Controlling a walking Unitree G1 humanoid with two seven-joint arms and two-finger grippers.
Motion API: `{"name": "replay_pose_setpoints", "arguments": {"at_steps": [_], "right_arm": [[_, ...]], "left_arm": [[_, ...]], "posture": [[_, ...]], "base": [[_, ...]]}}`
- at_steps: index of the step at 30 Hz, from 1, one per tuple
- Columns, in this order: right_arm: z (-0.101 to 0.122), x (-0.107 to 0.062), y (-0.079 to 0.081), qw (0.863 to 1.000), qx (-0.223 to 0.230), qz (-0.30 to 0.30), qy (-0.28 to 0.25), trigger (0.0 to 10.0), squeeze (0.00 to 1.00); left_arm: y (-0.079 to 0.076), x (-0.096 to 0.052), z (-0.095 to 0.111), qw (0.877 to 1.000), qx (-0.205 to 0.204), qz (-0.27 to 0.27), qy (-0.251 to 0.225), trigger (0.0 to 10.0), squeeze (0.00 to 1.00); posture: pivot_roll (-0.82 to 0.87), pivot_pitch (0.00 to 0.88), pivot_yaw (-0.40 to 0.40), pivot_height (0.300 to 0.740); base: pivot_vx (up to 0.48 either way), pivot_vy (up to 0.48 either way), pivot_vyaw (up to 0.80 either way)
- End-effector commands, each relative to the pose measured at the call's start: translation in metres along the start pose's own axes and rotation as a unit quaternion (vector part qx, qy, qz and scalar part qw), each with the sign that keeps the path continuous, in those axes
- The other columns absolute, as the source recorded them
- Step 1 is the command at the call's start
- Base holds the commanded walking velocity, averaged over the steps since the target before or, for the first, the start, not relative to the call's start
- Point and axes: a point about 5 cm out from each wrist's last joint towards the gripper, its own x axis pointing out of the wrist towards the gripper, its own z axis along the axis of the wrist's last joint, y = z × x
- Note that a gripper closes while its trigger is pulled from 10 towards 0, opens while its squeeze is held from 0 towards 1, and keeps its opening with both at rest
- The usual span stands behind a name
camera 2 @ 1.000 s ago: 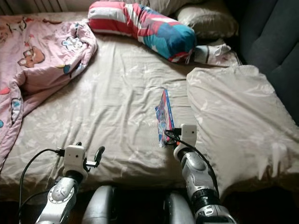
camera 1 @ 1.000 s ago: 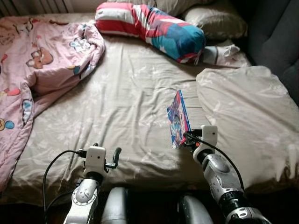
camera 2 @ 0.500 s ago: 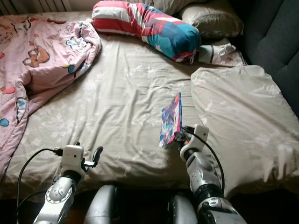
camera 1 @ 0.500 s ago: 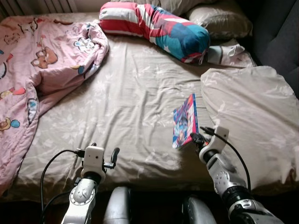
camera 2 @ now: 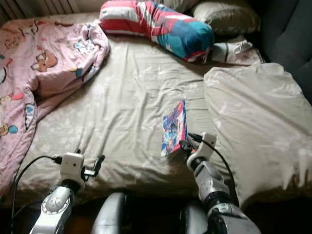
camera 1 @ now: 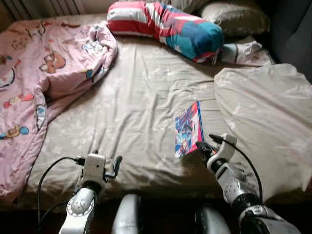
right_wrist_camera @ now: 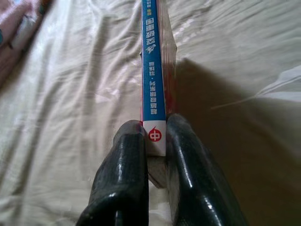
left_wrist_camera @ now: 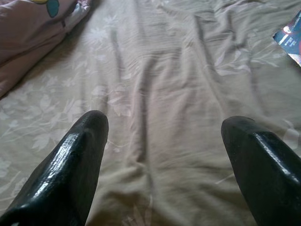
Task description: Clean up the room
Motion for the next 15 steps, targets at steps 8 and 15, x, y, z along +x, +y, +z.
{"name": "replay_pose_setpoints", "arguments": {"at_steps": [8,15], "right_arm": [[0.005,-0.003,-0.016,0.997,-0.06,-0.047,0.02,10.0,0.0],[0.007,-0.003,-0.018,0.995,-0.076,-0.057,0.019,10.0,0.0]], "left_arm": [[0.005,-0.006,-0.005,1.0,0.008,-0.007,0.02,10.0,0.0],[0.005,-0.007,-0.005,1.0,0.008,-0.009,0.023,10.0,0.0]], "posture": [[0.05,0.262,0.104,0.66],[0.06,0.265,0.106,0.66]], "base": [[0.0,0.0,0.0],[0.0,0.0,0.0]]}}
